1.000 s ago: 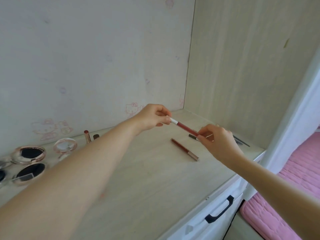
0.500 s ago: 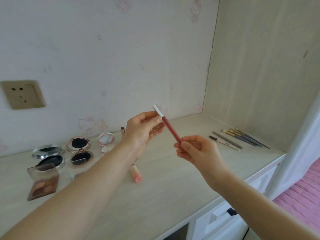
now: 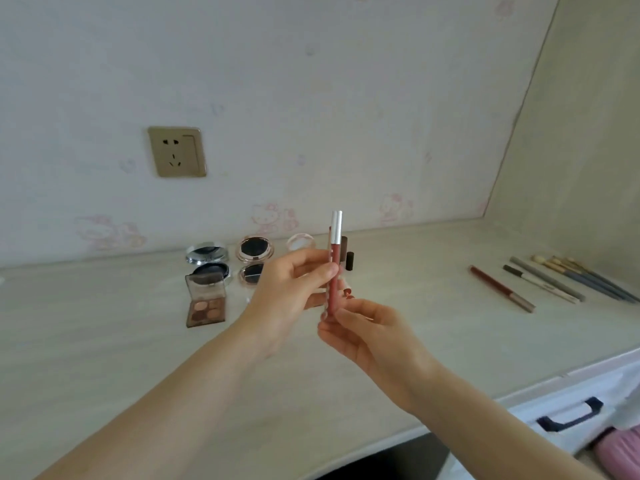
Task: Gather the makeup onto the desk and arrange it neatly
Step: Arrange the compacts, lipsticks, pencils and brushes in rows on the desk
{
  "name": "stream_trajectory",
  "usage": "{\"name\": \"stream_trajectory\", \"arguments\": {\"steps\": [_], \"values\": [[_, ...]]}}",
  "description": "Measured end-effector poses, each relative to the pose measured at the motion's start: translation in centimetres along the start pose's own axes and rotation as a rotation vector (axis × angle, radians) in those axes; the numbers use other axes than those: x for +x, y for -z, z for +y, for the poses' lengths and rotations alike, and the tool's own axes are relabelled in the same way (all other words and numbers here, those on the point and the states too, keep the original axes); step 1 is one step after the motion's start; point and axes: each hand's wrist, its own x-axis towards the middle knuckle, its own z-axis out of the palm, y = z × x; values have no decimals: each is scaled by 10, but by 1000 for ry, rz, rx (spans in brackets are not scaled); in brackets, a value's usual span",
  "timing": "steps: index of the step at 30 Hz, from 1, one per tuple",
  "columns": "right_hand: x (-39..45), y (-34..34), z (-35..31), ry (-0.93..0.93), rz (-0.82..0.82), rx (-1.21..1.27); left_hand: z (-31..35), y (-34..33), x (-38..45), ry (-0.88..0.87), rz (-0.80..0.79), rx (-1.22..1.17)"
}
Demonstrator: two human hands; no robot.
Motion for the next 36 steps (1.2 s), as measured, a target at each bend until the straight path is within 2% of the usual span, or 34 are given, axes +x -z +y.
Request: {"name": "stream_trajectory", "arguments": {"steps": [7,11,15,20,23,26,29,36], "values": [[7,-24,15,-55,-20,-263,-2,48,-25,-17,97,138],[14,-29,10,67,14,-536,-7,68,-34,-4,136,288],[25,-34,9,193,0,-733,-16,78,-41,-55,107,579],[36,-32,26,286,21,-756,-28,77,-51,-294,139,838],[40,-27,33,268,16,-668,-34,79,-55,-401,173,936],[42,-20,34,229,32,-487,-36,81,-57,-432,217,956],[45,-17,30,237,30,-412,-35,80,-58,-456,239,961],[43,-9,32,337,14,-510,-37,82,-60,-466,214,985]]}}
